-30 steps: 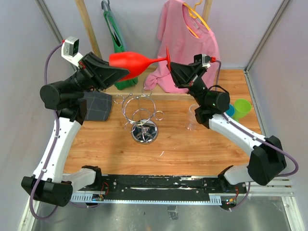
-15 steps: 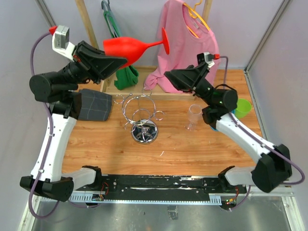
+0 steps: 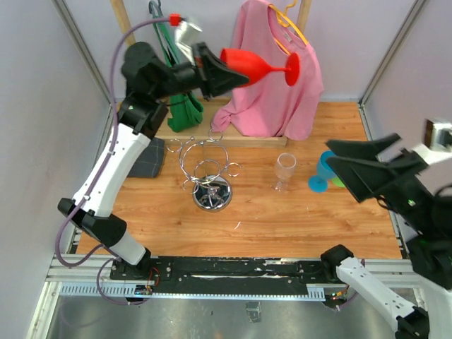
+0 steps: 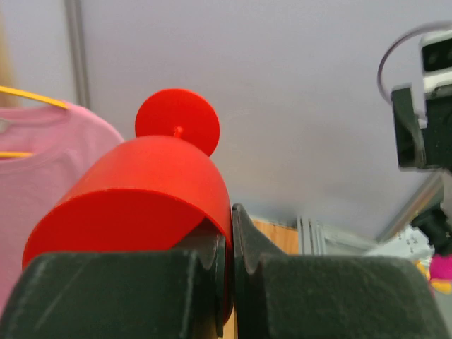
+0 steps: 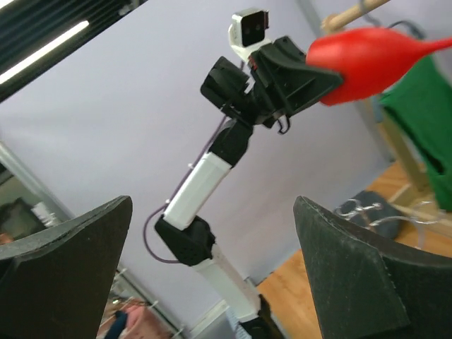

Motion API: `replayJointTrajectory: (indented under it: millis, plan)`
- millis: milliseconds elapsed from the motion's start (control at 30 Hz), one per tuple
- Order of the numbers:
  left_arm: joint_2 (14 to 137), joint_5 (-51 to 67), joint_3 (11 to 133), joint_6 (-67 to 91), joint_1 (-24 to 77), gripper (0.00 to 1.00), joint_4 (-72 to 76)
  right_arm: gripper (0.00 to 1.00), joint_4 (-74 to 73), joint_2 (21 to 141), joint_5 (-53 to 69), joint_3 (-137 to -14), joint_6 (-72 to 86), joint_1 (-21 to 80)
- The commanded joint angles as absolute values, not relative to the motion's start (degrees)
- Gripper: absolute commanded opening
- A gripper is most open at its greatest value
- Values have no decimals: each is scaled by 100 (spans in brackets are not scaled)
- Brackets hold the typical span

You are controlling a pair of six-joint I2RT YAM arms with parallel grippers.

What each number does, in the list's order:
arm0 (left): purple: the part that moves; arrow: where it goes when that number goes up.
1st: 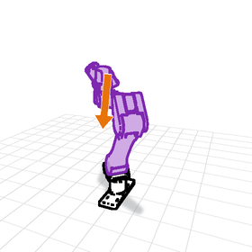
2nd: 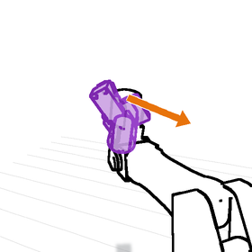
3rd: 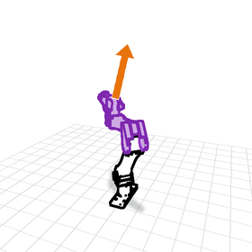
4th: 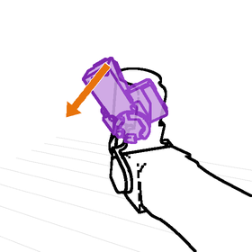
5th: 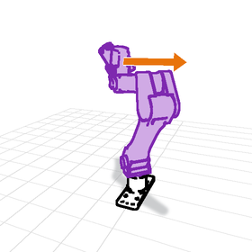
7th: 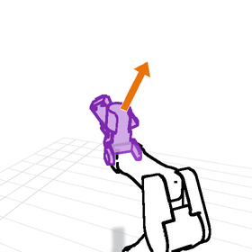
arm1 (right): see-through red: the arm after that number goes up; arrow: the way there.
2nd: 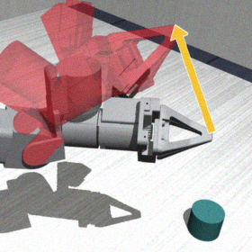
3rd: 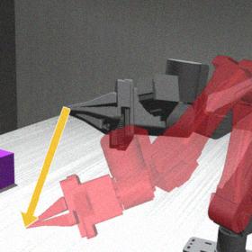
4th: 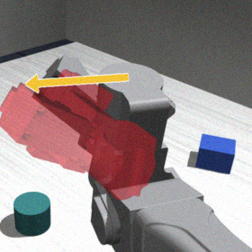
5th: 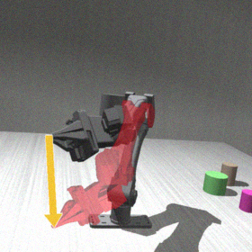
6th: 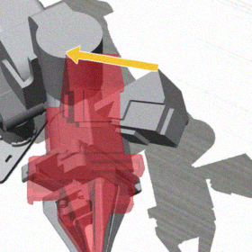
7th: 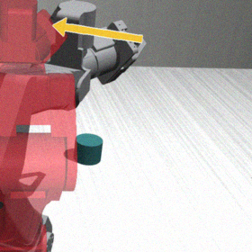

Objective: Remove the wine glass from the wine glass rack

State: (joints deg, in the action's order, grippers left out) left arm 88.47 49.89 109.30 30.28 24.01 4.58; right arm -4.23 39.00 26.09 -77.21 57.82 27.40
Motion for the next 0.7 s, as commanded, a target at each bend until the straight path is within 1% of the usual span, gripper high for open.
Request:
replayJointTrajectory:
  millis: [0,167,300,400,467,567,667]
  plan:
    - [9055,4170,11791,121,3500,0,-2114,99,-3377,3472,899,-8221,4166,2681]
    - [9394,3528,12206,-1122,4496,0,-3404,99,-4537,2848,-623,-8479,4033,2681]
    - [9549,2658,12238,-2088,5235,0,-4336,98,-5238,2426,-1562,-8664,3998,2702]
    - [9679,1708,12108,-2699,5814,0,-4908,99,-5579,2279,-1877,-8745,3997,2743]
    - [9774,1298,11975,-2892,6076,0,-5210,99,-5705,2276,-1957,-8763,3983,2757]
    - [9943,936,11902,-2979,6339,0,-5586,99,-5761,2282,-2021,-8696,3966,2775]
    - [10032,830,11896,-2950,6479,0,-5809,99,-5755,2257,-2130,-8598,3980,2858]
